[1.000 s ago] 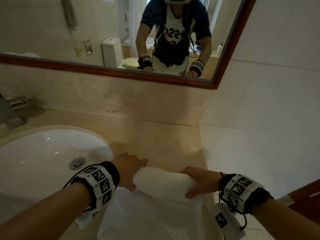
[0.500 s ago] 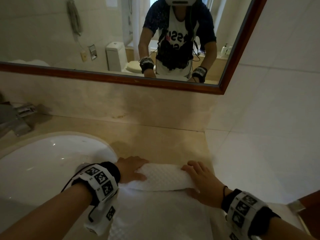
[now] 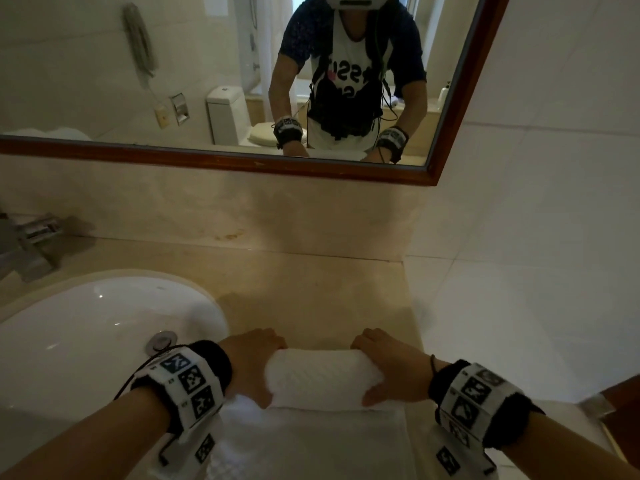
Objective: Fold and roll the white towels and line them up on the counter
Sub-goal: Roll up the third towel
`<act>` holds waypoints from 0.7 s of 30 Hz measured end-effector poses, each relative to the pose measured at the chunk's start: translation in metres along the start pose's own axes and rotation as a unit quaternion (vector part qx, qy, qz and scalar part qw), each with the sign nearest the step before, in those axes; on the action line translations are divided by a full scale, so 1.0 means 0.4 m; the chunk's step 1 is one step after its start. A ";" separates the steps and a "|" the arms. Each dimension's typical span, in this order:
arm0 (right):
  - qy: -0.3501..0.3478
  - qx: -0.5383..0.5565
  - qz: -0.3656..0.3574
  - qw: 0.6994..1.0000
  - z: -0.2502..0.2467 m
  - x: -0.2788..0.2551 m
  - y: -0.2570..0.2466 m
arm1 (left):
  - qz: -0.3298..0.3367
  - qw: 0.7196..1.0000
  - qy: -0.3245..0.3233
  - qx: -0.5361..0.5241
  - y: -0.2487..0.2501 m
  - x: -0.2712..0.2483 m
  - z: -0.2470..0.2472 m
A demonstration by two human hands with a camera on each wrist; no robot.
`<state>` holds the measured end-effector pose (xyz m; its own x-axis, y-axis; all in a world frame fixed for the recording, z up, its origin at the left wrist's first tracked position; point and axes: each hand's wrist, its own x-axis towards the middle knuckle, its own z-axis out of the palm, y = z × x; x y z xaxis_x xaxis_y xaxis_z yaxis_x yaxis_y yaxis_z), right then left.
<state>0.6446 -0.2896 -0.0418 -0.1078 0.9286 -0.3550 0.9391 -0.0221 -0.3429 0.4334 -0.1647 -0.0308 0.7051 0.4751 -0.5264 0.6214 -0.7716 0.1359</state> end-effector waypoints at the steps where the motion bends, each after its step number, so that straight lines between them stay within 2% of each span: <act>1: 0.031 -0.027 -0.012 0.999 0.005 -0.001 0.000 | -0.007 1.000 0.024 0.017 -0.004 0.002 0.003; 4: 0.113 -0.169 -0.022 0.979 0.006 -0.002 0.003 | 0.010 0.992 0.104 0.070 -0.006 0.012 -0.003; 6: 0.165 -0.206 -0.010 0.964 0.003 0.002 0.003 | 0.010 0.979 0.146 0.144 -0.017 0.026 -0.005; 7: 0.147 -0.190 -0.009 0.971 0.006 0.002 0.007 | 0.001 0.978 0.156 0.140 -0.016 0.022 -0.009; 8: 0.132 -0.168 -0.017 0.977 0.010 0.003 0.013 | 0.025 0.971 0.187 0.145 -0.017 0.022 -0.003; 10: 0.074 -0.072 -0.001 0.995 0.001 -0.006 0.025 | 0.047 0.985 0.135 0.102 -0.023 0.025 0.008; 11: 0.041 -0.011 0.019 0.999 -0.015 -0.009 0.026 | 0.046 0.993 0.081 0.070 -0.029 0.024 0.000; 14: -0.051 0.116 0.083 0.988 -0.058 0.000 0.021 | 0.007 0.996 -0.053 -0.077 -0.054 0.035 -0.039; 16: -0.075 0.132 0.120 0.981 -0.056 0.012 0.020 | -0.001 0.993 -0.059 -0.104 -0.058 0.040 -0.051; 18: -0.040 0.088 0.105 0.990 -0.042 0.026 0.021 | -0.009 0.999 -0.019 -0.029 -0.059 0.042 -0.054; 20: 0.062 -0.027 0.048 0.997 -0.023 0.035 0.017 | -0.008 0.997 0.048 0.052 -0.063 0.040 -0.047; 21: 0.112 -0.109 0.030 0.987 -0.014 0.038 0.018 | 0.000 0.993 0.086 0.081 -0.062 0.038 -0.039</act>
<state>0.6514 -0.2735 -0.0449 0.0029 0.9871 -0.1600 0.9920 -0.0230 -0.1239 0.4341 -0.1318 -0.0293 0.7615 0.5303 -0.3728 0.5687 -0.8225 -0.0083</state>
